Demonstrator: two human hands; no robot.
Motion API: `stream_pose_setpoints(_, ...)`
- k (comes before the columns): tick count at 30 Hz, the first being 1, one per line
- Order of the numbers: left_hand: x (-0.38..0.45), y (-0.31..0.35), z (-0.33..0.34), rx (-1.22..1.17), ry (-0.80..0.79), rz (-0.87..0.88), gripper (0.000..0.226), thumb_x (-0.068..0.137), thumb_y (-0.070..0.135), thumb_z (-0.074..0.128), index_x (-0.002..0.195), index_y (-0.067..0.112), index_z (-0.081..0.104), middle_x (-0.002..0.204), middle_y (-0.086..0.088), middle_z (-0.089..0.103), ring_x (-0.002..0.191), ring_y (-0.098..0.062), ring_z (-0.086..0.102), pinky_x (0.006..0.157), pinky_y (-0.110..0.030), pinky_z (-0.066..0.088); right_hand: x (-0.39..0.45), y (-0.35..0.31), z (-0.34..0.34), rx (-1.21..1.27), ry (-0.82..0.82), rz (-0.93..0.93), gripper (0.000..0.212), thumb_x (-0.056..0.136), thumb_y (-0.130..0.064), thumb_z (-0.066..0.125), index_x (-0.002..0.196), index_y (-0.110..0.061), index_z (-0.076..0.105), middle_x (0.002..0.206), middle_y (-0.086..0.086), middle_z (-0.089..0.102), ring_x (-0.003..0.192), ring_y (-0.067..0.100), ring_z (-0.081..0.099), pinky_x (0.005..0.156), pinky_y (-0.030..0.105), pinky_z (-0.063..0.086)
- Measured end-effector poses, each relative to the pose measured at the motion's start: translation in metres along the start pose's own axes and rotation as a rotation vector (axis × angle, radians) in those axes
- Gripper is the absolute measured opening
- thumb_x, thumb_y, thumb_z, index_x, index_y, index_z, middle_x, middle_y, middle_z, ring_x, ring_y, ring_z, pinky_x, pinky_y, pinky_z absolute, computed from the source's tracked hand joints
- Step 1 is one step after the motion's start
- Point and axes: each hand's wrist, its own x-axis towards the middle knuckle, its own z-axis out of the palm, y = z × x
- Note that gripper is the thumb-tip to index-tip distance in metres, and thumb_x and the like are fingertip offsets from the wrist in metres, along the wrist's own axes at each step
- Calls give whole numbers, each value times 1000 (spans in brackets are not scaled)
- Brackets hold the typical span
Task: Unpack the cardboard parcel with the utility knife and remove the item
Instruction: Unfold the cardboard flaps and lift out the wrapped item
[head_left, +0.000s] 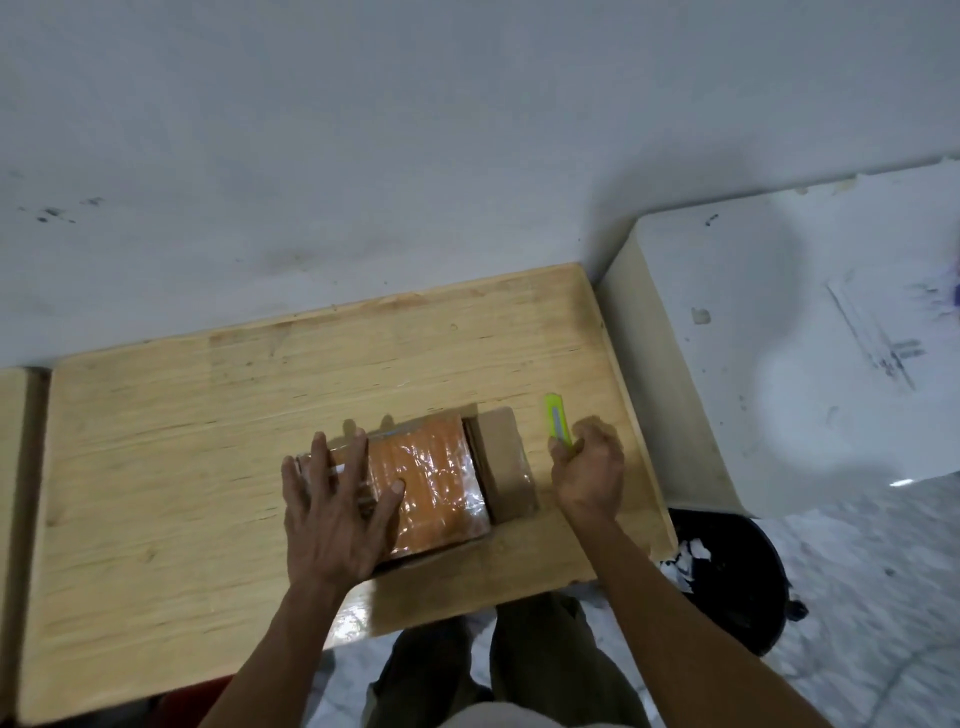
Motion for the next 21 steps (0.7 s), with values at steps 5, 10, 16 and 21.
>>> stream_pose_setpoints(5, -17, 2, -9, -90, 132, -113, 83, 92, 69, 35, 160, 28, 10, 169, -9, 2, 156, -32, -5, 123, -58, 8, -31, -15, 0, 79, -45, -265, 22, 91, -20, 64, 111, -10, 65, 111, 12, 65, 109, 30, 57, 86, 32, 44)
stream_pose_setpoints(10, -46, 5, -9, -355, 180, -84, 77, 97, 56, 38, 160, 23, 8, 168, -6, 6, 155, -27, 9, 119, -48, 20, -74, -28, 20, 220, -316, -244, 44, 95, -45, 49, 136, -26, 50, 136, -3, 58, 120, 15, 56, 99, 38, 50)
stream_pose_setpoints(16, -55, -17, 2, -377, 102, -142, 75, 99, 63, 25, 160, 24, 5, 166, -8, 16, 151, -32, 22, 119, -58, 28, -97, -36, 35, 282, -330, -196, 31, 101, -33, 46, 132, -32, 52, 111, -7, 60, 98, 9, 61, 80, 26, 53)
stream_pose_setpoints(21, -56, -35, 6, -311, 134, -217, 83, 98, 63, 22, 160, 10, 6, 168, -15, 5, 156, -29, 2, 125, -53, 12, -100, -32, 42, 301, -203, -164, 27, 98, -11, 52, 121, -20, 64, 107, -4, 59, 93, 15, 61, 79, 27, 53)
